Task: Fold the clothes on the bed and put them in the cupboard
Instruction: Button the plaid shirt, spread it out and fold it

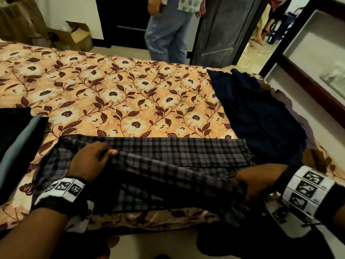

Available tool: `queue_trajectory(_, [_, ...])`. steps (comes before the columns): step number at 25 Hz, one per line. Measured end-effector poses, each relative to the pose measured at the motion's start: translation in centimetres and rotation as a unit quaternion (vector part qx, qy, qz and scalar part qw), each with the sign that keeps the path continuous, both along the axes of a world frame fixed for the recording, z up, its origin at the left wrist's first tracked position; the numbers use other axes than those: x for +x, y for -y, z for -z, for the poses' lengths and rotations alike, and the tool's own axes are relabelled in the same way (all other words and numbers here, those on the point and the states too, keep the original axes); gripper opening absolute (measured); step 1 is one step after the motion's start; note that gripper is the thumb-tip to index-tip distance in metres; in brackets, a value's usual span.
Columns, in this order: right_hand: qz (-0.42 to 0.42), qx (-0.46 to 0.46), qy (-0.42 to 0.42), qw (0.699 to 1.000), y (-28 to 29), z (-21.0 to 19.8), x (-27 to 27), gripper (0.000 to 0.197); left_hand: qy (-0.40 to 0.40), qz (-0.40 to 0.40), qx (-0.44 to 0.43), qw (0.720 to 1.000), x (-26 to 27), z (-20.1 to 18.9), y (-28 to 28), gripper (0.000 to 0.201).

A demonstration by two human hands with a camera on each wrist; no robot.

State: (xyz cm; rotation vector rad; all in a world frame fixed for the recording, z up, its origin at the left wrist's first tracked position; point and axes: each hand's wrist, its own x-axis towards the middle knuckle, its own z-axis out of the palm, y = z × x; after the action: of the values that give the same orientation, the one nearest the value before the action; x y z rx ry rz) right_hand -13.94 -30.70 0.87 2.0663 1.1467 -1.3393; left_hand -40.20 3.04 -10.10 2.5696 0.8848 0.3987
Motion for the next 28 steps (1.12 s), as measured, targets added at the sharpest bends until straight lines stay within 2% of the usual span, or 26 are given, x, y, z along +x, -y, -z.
queue_trajectory(2, [0.038, -0.005, -0.011, 0.999, 0.8, -1.0, 2.0, 0.024, -0.056, -0.011, 0.056, 0.997, 0.4, 0.1, -0.9, 0.026])
queue_trajectory(4, [0.102, 0.025, -0.068, 0.992, 1.5, -1.0, 4.7, 0.024, -0.118, -0.01, 0.08, 0.99, 1.0, 0.7, -1.9, 0.022])
queue_trajectory(6, [0.158, 0.05, -0.123, 0.979, 1.8, -0.3, 7.3, 0.03, -0.149, 0.0, 0.056, 0.987, 2.0, 1.0, -2.8, 0.031])
queue_trajectory(7, [0.169, 0.061, -0.128, 0.975, 1.4, 0.4, 8.9, 0.04, -0.153, 0.011, 0.034, 0.988, 2.9, 1.1, -3.3, 0.04])
queue_trajectory(8, [0.179, 0.077, -0.118, 0.974, 1.0, 1.3, 10.5, 0.056, -0.153, 0.023, 0.021, 0.988, 3.8, 1.1, -3.8, 0.047])
queue_trajectory(10, [0.209, 0.126, -0.083, 0.966, 0.2, 3.6, 13.6, 0.08, -0.167, 0.037, 0.0, 0.985, 5.4, 0.8, -4.4, 0.043])
queue_trajectory(12, [0.224, 0.17, -0.043, 0.959, -0.6, 6.1, 17.0, 0.093, -0.161, 0.034, -0.02, 0.986, 7.1, 1.3, -5.3, 0.031])
queue_trajectory(15, [0.263, 0.19, -0.013, 0.946, -1.4, 9.5, 20.6, 0.101, -0.144, 0.005, -0.043, 0.989, 9.1, 2.9, -6.8, 0.027])
queue_trajectory(17, [0.266, 0.17, 0.01, 0.949, -2.0, 10.8, 22.0, 0.097, -0.161, -0.028, -0.058, 0.985, 10.3, 4.1, -7.0, 0.026])
queue_trajectory(20, [0.258, 0.13, 0.059, 0.955, -2.7, 11.9, 22.5, 0.058, -0.208, -0.052, -0.061, 0.975, 11.4, 4.8, -6.6, 0.023])
queue_trajectory(22, [0.219, 0.109, 0.116, 0.963, -3.1, 12.4, 22.5, 0.034, -0.217, -0.066, -0.017, 0.974, 11.3, 4.3, -6.0, 0.024])
queue_trajectory(24, [0.158, 0.111, 0.216, 0.957, -3.5, 11.6, 21.3, 0.025, -0.194, -0.073, 0.043, 0.977, 10.9, 3.4, -3.9, 0.037])
queue_trajectory(26, [0.151, 0.211, 0.283, 0.923, -4.3, 10.5, 17.8, 0.021, -0.143, -0.016, 0.057, 0.988, 11.6, 2.5, 1.0, 0.044])
queue_trajectory(27, [0.189, 0.301, 0.252, 0.9, -5.2, 10.5, 14.7, 0.022, -0.136, 0.017, 0.035, 0.99, 12.1, 2.3, 4.1, 0.045])
queue_trajectory(28, [0.226, 0.377, 0.187, 0.879, -6.1, 10.8, 11.1, 0.023, -0.15, 0.033, -0.003, 0.988, 12.5, 2.7, 6.9, 0.048])
